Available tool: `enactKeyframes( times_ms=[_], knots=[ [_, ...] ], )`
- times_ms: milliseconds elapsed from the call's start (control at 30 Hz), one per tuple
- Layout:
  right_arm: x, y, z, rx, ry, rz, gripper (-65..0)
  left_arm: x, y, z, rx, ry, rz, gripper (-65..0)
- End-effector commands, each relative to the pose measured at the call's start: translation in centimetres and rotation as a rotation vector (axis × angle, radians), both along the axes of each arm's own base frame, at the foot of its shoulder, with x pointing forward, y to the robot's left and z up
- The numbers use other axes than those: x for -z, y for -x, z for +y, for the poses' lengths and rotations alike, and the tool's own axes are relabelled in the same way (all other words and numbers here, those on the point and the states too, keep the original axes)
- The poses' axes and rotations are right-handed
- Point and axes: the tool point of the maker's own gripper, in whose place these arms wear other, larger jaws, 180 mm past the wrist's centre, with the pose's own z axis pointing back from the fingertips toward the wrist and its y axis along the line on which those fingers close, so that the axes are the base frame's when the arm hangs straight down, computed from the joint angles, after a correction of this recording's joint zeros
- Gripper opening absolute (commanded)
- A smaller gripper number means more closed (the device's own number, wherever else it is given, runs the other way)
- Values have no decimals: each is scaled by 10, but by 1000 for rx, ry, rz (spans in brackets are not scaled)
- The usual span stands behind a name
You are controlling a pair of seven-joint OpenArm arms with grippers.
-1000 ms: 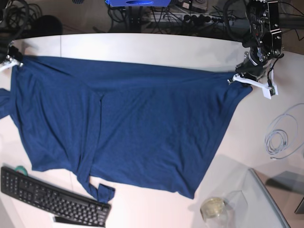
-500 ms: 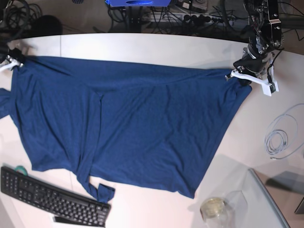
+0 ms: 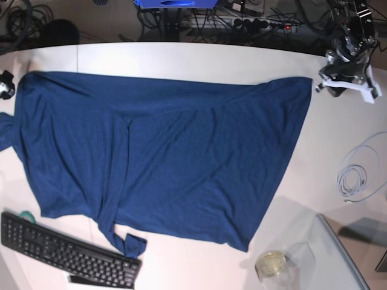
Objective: Layout the t-shirt on the table in an organized manner, then fold the t-shirt properly
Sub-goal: 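Lower the shirt edge and open both grippers, then move the right gripper down onto the shirt body beside its edge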
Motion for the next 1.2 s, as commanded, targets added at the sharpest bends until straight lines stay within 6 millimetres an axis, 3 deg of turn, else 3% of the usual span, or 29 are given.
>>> enactKeyframes(
  times_ms=[0, 67, 200, 300, 367, 433, 500, 733, 833, 1000, 1167],
  knots=[
    [-22, -29, -10, -7, 33, -94, -384, -14, -4, 13, -10, -41, -36, -408],
    [-31, -52, -3, -29, 27, -138, -384, -19, 4, 26, -43, -60, -36, -410],
    [-44, -103, 37, -183, 16, -187, -386, -26, 11, 42, -87, -85, -44, -411],
    [-44, -123, 66, -268, 1, -197, -386, -25, 15, 44, -93, -87, -35, -415],
    [-44, -129, 75, -293, -5, -201, -386, -23, 21, 45, -91, -92, -19, -420],
    [-44, -136, 82, -310, -13, -205, -387, -22, 23, 46, -91, -94, -13, -494],
    [-42, -150, 86, -314, -31, -211, -387, -21, 25, 47, -92, -96, -6, -643],
    [-17, -198, 106, -359, -65, -190, -384, -20, 27, 44, -86, -93, 0, -650],
    [3, -207, 117, -402, -67, -132, -386, -19, 27, 43, -87, -90, 0, -650],
    [30, -201, 125, -424, -56, -85, -386, -18, 34, 46, -91, -94, 16, -650],
    [39, -196, 125, -418, -60, -69, -387, -17, 34, 46, -91, -95, 17, -650]
  ],
)
